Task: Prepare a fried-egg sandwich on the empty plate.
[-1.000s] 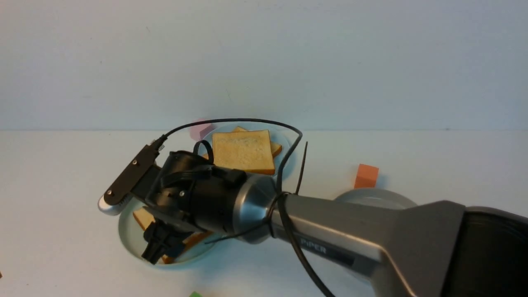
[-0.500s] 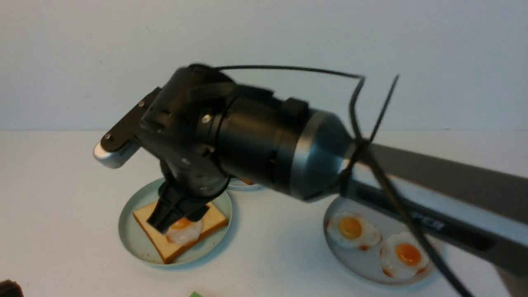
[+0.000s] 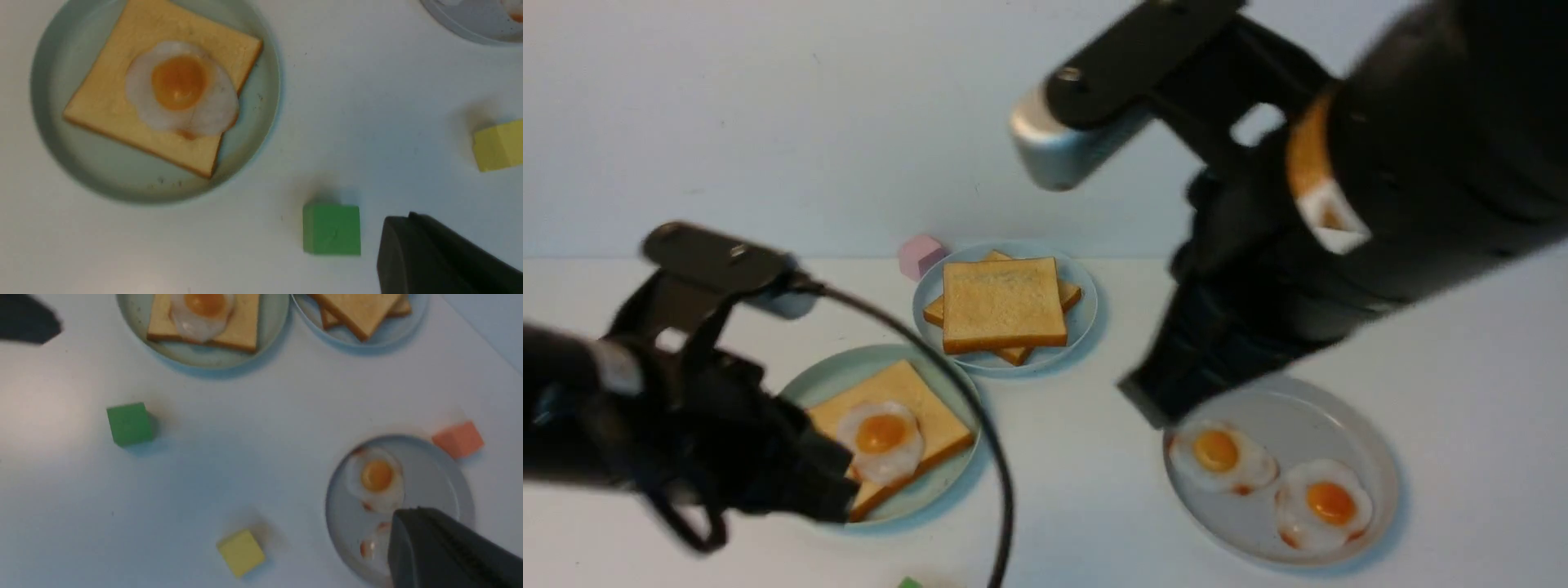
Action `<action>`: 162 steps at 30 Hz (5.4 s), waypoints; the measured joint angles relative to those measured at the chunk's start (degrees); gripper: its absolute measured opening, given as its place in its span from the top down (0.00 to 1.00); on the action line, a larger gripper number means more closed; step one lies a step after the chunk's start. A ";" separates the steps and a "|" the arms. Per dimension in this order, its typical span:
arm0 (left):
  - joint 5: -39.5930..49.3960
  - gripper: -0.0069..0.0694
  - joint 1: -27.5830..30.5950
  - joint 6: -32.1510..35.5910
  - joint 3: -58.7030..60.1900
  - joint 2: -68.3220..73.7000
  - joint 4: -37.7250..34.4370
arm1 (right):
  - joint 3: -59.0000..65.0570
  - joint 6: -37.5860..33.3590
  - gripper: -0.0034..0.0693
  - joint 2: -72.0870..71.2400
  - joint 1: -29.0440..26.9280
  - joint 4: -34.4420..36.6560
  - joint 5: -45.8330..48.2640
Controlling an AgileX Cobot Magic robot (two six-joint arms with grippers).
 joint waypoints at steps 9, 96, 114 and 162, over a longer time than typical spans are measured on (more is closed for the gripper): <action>6.03 0.93 0.00 16.97 -27.52 30.75 -3.39 | 17.25 8.08 0.96 -21.55 0.00 0.51 0.23; -9.85 0.93 -0.02 6.55 -11.24 28.45 17.66 | 23.41 12.68 0.91 -35.79 0.00 0.26 -2.46; -9.14 0.45 -0.02 8.21 -11.24 29.24 13.43 | 23.41 12.68 0.89 -35.79 0.00 0.46 -2.45; -15.36 0.93 -0.02 15.64 38.96 -60.09 -26.47 | 23.41 12.68 0.81 -41.51 -1.96 3.39 -2.18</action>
